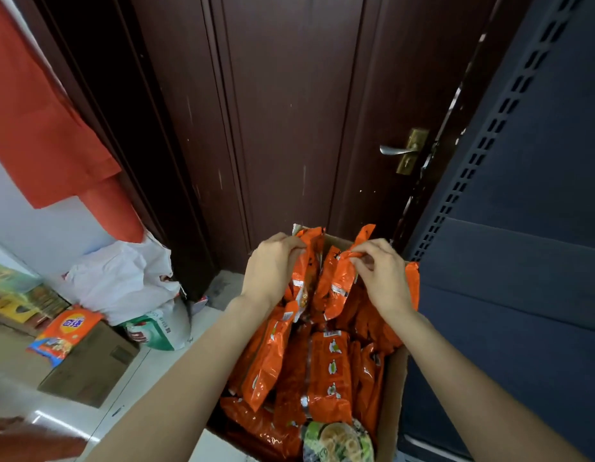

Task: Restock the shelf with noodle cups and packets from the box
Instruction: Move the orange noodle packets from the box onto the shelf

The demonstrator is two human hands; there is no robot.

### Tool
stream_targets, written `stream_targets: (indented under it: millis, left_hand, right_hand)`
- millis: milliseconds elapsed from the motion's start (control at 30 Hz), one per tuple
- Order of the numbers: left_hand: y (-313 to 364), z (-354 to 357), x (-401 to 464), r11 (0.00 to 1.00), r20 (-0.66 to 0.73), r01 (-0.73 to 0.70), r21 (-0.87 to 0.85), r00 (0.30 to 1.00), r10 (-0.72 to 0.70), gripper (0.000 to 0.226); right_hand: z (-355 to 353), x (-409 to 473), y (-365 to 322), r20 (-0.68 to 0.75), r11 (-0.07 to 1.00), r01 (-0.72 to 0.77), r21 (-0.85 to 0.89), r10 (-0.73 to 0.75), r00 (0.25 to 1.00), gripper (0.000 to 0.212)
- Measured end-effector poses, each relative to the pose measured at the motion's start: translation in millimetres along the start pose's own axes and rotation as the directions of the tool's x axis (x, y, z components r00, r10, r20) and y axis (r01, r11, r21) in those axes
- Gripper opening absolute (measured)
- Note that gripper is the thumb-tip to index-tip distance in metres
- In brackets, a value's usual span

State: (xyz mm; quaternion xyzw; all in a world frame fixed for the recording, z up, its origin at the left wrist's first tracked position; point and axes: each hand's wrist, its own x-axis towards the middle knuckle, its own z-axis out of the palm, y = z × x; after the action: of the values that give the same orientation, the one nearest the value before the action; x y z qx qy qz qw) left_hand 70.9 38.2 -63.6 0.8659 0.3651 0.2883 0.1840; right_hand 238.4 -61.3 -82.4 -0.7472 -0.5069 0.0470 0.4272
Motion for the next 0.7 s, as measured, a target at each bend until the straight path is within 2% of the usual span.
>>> stream_targets:
  millis: [167,267,500,700]
  left_hand:
    - [39.2,-23.0,14.9,0.986,-0.147,-0.129,-0.105,0.983,0.113,0.021]
    - [76.3,-27.4,22.5,0.96,-0.186,-0.222,-0.169,0.964,0.19,0.022]
    - [165.6,9.3,28.6,0.879,-0.129,-0.409,-0.245,0.912,0.389,0.021]
    - [252.2,70.7,21.6,0.843,-0.051,-0.46,-0.281,0.884,0.465,0.019]
  right_hand:
    - [-50.4,5.0,-16.9,-0.148,0.997,0.011,-0.075,-0.022,0.989,0.012]
    - [-89.1,0.5,-22.7,-0.22,0.988,-0.002,-0.152,-0.032,0.975,0.013]
    - [-180.6,-36.0,12.3,-0.411,0.972,-0.156,-0.175,0.072,0.909,0.009]
    - [-258.5,-83.2,74.8,-0.488,0.907,-0.354,-0.228,0.208,0.848,0.014]
